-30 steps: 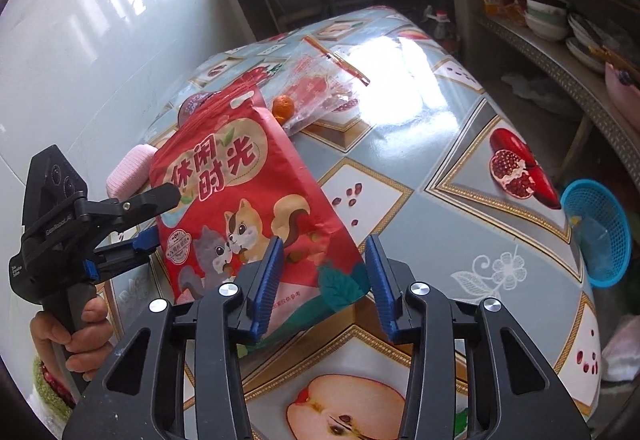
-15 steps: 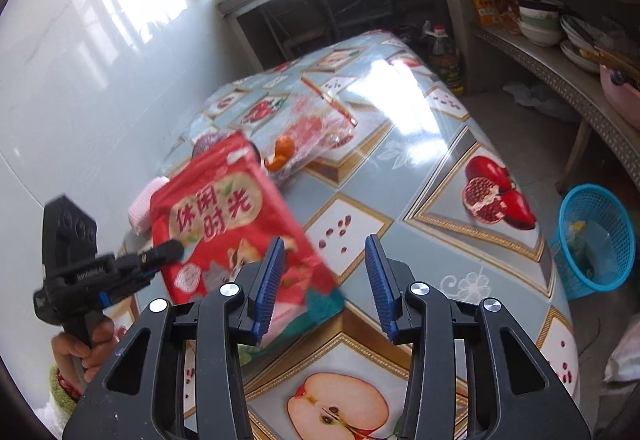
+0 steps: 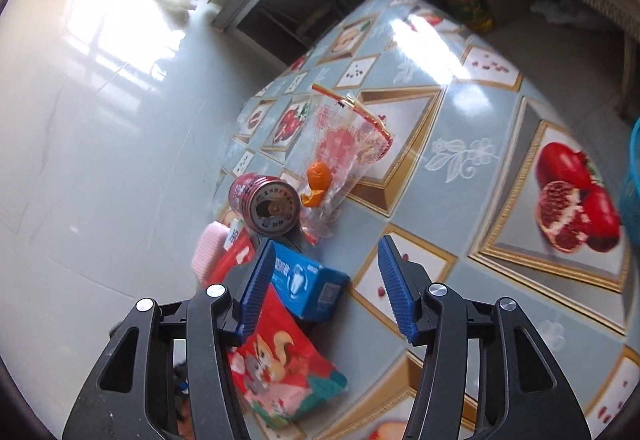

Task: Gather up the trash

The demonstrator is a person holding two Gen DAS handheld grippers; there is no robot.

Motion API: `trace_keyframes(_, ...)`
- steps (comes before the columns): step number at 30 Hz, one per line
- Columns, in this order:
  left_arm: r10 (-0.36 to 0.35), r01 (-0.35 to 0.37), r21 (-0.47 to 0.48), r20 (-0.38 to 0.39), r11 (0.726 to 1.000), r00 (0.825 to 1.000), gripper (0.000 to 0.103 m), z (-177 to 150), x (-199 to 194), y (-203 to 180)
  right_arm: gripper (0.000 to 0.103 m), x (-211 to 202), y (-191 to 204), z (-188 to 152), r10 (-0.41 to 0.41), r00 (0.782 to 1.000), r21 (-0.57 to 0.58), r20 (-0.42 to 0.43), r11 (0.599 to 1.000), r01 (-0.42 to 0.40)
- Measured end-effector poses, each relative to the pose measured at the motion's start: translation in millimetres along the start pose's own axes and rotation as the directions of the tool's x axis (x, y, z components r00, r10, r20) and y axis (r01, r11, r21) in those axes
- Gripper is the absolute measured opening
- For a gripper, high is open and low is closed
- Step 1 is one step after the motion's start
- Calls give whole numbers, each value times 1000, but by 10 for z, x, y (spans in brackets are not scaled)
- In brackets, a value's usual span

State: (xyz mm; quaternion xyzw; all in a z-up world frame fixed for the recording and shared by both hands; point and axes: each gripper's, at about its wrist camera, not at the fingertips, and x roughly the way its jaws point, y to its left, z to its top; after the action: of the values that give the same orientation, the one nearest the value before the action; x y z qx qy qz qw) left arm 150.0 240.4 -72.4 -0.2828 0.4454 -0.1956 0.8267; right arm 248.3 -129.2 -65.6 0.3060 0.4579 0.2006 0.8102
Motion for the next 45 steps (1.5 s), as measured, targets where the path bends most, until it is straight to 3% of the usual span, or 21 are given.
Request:
trace_keyframes(7,17,-17,21,0,1000,1000,5,-4,-5,34,53,338,-138,243,46,999,141,-29,989,-41)
trace_keyframes(12,5,-5,13,2,1000,1000,5,-24,-19,81,53,604,-271,412,18,999,248,-27,969,-11)
trace_keyframes(17,-3,3,7,3,1000,1000,5,-21,-30,112,51,771,-246,484,-24,1000,276,-17,961,27)
trace_keyframes(20,-5,5,5,3,1000,1000,5,-25,-30,125,39,811,-210,504,-61,998,283,-6,957,60)
trace_keyframes(22,-7,7,3,3,1000,1000,5,-31,-25,130,18,865,-228,512,-65,998,309,-10,949,65)
trace_keyframes(25,-6,6,-3,0,1000,1000,5,-40,-14,136,12,872,-264,544,-68,998,318,11,946,61)
trace_keyframes(28,-8,8,-9,0,1000,1000,5,-42,-21,144,6,724,-302,567,-100,994,309,53,948,79)
trace_keyframes(35,-6,6,-11,0,1000,1000,5,-29,-5,151,5,143,-598,500,-214,971,290,106,941,176)
trace_keyframes(38,-5,5,-8,1,1000,1000,5,-26,-1,138,5,-160,-749,396,-275,958,239,87,939,248)
trace_keyframes(43,-3,3,0,-1,1000,1000,5,-28,24,121,5,-526,-758,98,-388,921,71,25,920,385)
trace_keyframes(45,1,-1,2,-4,1000,1000,5,-20,37,120,5,-630,-743,-73,-405,914,-5,-15,914,405)
